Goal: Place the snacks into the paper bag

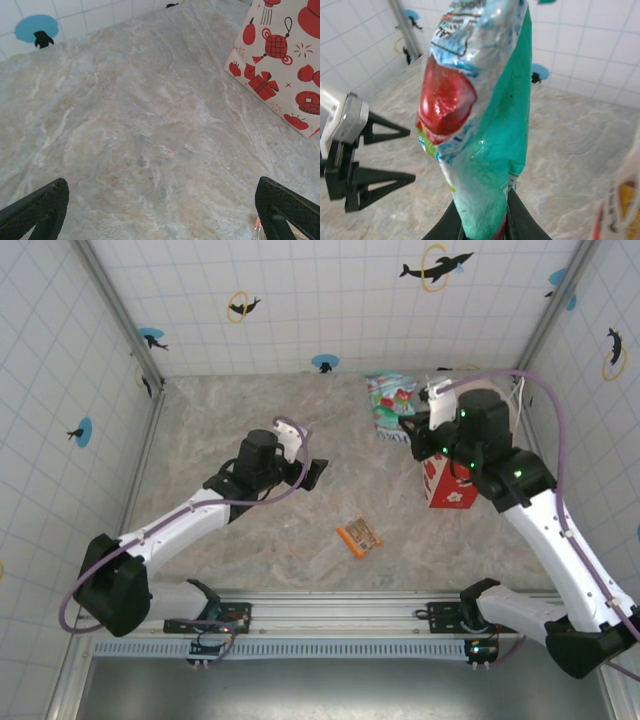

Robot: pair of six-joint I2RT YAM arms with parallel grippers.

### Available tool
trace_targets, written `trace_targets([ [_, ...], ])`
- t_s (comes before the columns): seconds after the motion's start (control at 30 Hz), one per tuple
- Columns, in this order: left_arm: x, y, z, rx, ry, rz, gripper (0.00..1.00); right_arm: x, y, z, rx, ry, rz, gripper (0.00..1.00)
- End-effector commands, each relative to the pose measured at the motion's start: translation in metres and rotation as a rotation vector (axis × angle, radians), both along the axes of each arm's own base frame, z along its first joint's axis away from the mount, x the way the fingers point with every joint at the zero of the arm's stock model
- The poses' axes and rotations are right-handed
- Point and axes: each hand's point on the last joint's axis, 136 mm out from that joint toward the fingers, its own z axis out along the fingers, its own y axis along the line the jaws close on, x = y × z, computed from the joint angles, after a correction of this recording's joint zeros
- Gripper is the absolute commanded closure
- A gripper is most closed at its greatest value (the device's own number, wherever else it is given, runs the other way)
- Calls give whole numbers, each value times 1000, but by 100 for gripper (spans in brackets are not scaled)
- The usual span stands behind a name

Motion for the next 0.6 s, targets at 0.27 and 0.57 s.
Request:
trace_targets([
  [0.27,9,-18,12,-58,27,-31,2,46,-73,62,29,-77,-230,100],
  [0.57,7,-19,6,-55,49,-43,2,70,-137,52,172,-16,-349,100],
])
